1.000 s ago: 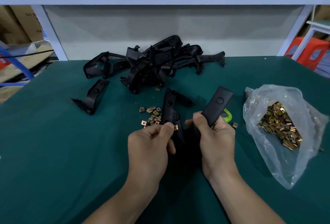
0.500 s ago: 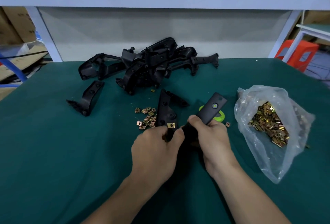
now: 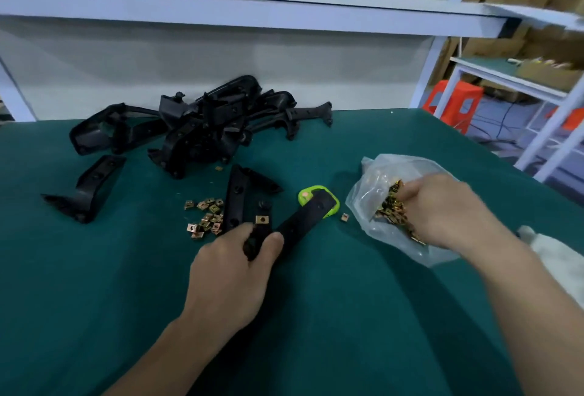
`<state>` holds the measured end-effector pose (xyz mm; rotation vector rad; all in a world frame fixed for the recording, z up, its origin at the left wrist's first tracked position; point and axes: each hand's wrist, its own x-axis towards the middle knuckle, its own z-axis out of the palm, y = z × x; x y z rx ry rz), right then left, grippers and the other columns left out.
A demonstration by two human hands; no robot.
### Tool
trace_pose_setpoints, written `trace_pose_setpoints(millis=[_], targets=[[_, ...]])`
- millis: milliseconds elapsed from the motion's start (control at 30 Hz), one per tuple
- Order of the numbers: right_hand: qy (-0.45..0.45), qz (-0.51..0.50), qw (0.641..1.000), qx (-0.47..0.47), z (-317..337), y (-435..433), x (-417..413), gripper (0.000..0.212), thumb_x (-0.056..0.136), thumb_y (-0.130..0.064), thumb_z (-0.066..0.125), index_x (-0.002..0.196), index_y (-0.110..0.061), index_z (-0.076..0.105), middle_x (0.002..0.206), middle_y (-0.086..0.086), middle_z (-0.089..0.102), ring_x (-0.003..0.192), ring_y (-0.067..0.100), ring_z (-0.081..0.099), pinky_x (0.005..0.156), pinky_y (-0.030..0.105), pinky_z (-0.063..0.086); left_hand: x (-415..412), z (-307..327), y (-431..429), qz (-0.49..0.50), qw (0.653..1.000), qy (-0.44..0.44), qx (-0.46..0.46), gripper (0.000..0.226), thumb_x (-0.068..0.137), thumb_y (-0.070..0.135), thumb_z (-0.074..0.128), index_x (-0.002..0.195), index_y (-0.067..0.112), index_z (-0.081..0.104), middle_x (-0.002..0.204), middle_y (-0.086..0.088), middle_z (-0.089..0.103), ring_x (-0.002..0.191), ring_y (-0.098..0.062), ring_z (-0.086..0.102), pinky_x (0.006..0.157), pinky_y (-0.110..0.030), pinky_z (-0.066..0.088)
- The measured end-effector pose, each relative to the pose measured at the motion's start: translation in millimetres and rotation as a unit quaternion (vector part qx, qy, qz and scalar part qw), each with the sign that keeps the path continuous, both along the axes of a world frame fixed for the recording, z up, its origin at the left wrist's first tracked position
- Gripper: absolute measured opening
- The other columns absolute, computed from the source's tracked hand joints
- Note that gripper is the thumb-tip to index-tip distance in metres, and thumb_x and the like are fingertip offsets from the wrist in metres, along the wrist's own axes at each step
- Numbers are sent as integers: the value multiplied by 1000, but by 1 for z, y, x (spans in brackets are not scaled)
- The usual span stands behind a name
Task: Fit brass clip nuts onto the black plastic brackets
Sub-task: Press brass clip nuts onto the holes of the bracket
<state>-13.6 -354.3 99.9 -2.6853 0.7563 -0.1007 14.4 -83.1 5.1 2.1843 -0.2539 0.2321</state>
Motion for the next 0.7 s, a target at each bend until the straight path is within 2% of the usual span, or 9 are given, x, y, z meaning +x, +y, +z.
trace_pose_setpoints(millis=[67, 100, 167, 267, 400, 467, 567, 700], targets=[[142, 19, 987, -68, -15, -5, 18, 14, 91, -3, 58, 87, -14, 66, 85, 0, 61, 76, 18, 54, 73, 30, 46, -2, 2, -1, -29, 1000, -5, 2, 43, 83, 67, 53, 75, 24, 55, 58, 6, 59, 56, -14, 56, 56, -40, 50], [164, 43, 983, -65, -24, -8, 24, 15, 90, -1, 58, 86, -16, 62, 85, 0, 60, 77, 16, 55, 72, 29, 46, -3, 2, -1, -41, 999, -8, 3, 47, 81, 68, 51, 76, 21, 54, 58, 4, 58, 57, -16, 56, 56, -40, 49], [157, 66, 984, -56, -34, -14, 35, 18, 90, -4, 57, 84, -20, 61, 86, -1, 62, 78, 14, 57, 70, 27, 46, -5, 3, -1, -53, 998, -16, 6, 52, 81, 69, 50, 75, 17, 50, 58, 0, 54, 57, -18, 53, 54, -37, 46], [170, 103, 974, -111, -39, -16, 42, 19, 94, -15, 59, 77, -24, 56, 82, -6, 59, 72, 7, 52, 67, 23, 40, -4, 3, 0, -48, 999, -23, 7, 44, 88, 58, 57, 72, 20, 42, 56, 0, 48, 55, -19, 48, 51, -36, 41], [113, 114, 976, -145, -43, -12, 37, 15, 91, -12, 57, 92, -23, 48, 83, -7, 48, 77, 16, 51, 75, 31, 41, -2, 2, 0, -43, 999, -22, 12, 36, 91, 53, 57, 69, 28, 44, 55, 6, 48, 53, -15, 46, 50, -34, 38], [97, 124, 980, -120, -44, -12, 32, 15, 93, -10, 52, 98, -25, 50, 86, -6, 50, 77, 14, 51, 76, 33, 41, -2, 3, -1, -42, 999, -19, 6, 30, 91, 52, 57, 71, 32, 50, 55, 8, 52, 54, -13, 50, 49, -30, 37], [89, 129, 982, -104, -37, -11, 23, 20, 94, -8, 49, 91, -27, 55, 87, -7, 56, 76, 13, 55, 71, 32, 45, 0, 3, -1, -20, 1000, 4, -22, 25, 91, 45, 62, 71, 30, 61, 55, 8, 58, 52, -12, 54, 48, -26, 40], [96, 136, 981, -99, -30, -3, 11, 26, 87, -2, 49, 80, -23, 62, 79, -2, 63, 71, 16, 60, 61, 30, 48, 2, 2, 1, 31, 999, 3, -31, 30, 91, 40, 63, 66, 24, 61, 54, 9, 59, 53, -11, 56, 47, -24, 40]])
